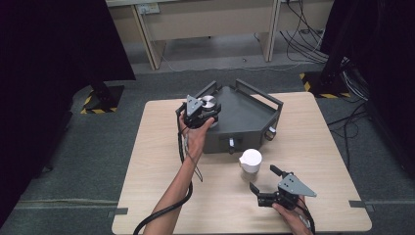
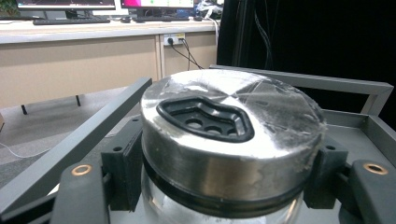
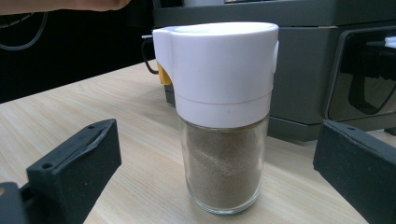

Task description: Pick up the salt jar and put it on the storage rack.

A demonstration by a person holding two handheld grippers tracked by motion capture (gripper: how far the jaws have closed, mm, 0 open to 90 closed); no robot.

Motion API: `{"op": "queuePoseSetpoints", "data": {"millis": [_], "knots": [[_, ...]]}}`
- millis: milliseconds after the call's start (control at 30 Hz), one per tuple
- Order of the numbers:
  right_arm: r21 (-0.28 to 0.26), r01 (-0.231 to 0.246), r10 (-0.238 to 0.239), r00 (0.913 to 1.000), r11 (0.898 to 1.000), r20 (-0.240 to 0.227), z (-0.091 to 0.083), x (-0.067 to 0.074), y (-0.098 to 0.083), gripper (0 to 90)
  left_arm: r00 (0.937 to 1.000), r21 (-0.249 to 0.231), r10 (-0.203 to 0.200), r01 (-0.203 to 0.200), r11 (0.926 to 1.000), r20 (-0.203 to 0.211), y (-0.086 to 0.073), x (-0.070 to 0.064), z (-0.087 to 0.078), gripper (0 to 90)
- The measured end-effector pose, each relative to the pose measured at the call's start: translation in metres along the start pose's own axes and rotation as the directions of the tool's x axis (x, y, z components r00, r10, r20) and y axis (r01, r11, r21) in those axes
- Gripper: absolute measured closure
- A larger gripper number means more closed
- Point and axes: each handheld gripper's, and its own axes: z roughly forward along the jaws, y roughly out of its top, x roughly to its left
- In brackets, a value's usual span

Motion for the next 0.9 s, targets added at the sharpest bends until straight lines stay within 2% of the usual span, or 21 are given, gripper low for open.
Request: {"op": "queuePoseSetpoints", "data": {"millis": [133, 167, 200, 267, 467, 900], "knots": [[-0.002, -0.003, 0.003, 1.0, 1.0, 0.002, 0.0, 0.0, 0.0, 1.0, 0.9998, 0.002, -0.016, 0.016, 0.9999, 0.01, 0.001, 0.002, -0.001, 17.7], [-0.002, -0.002, 0.002, 1.0, 1.0, 0.002, 0.0, 0.0, 0.0, 0.9, 0.9997, 0.003, -0.021, 0.021, 0.9998, 0.015, 0.002, 0.003, -0.002, 17.7], [-0.002, 0.0, 0.0, 1.0, 1.0, 0.002, 0.0, 0.0, 0.0, 0.9, 0.9987, 0.0, -0.044, 0.044, 0.999, 0.024, 0.002, 0.004, -0.002, 9.1], [-0.002, 0.001, -0.001, 1.0, 1.0, 0.003, 0.0, 0.0, 0.0, 1.0, 0.9983, 0.004, -0.052, 0.052, 0.9986, 0.027, 0.002, 0.004, -0.003, 1.5], [-0.002, 0.0, 0.0, 1.0, 1.0, 0.003, 0.0, 0.0, 0.0, 1.0, 0.9988, -0.001, -0.028, 0.028, 0.9996, 0.041, 0.006, 0.005, -0.009, 0.0], [-0.005, 0.002, -0.002, 1.0, 1.0, 0.004, -0.001, 0.0, 0.001, 1.0, 0.9974, 0.003, -0.029, 0.029, 0.9996, 0.066, 0.011, 0.001, -0.027, 0.2]]}}
